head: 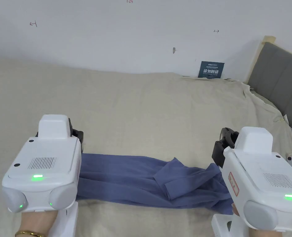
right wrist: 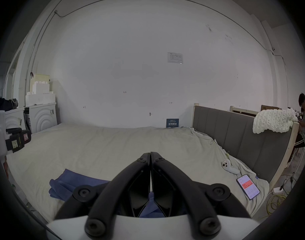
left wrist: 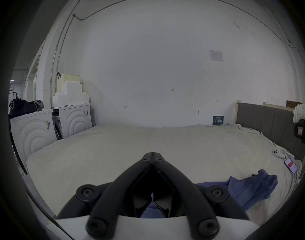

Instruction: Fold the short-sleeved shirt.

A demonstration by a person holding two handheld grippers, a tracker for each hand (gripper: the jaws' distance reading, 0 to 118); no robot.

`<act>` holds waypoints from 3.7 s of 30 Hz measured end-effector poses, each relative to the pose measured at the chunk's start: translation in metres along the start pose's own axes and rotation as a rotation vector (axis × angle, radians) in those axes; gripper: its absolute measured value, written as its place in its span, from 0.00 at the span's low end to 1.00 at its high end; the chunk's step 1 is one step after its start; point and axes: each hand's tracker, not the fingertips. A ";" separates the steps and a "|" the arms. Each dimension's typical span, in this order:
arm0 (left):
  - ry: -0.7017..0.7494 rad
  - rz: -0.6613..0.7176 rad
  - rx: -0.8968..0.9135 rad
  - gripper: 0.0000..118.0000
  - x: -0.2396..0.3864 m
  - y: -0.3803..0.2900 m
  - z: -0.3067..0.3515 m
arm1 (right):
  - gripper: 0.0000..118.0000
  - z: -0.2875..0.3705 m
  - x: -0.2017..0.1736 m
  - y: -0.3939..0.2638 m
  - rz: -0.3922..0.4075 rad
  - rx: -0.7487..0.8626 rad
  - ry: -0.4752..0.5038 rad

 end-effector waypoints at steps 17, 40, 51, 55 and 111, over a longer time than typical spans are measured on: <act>-0.056 0.012 -0.019 0.00 0.011 -0.013 0.004 | 0.09 -0.019 0.023 -0.004 -0.051 -0.139 -0.020; -0.039 0.032 -0.081 0.00 0.008 -0.020 -0.018 | 0.75 -0.237 0.062 -0.053 -0.025 -1.030 -0.025; -0.033 0.025 -0.122 0.00 0.006 -0.026 -0.027 | 0.04 -0.237 0.061 -0.071 -0.127 -1.029 -0.026; -0.041 0.045 -0.137 0.07 0.002 -0.020 -0.032 | 0.04 -0.229 0.062 -0.056 -0.133 -0.958 -0.012; -0.103 0.159 -0.747 0.00 -0.075 -0.004 -0.241 | 0.04 -0.219 0.076 0.012 -0.172 -0.759 0.019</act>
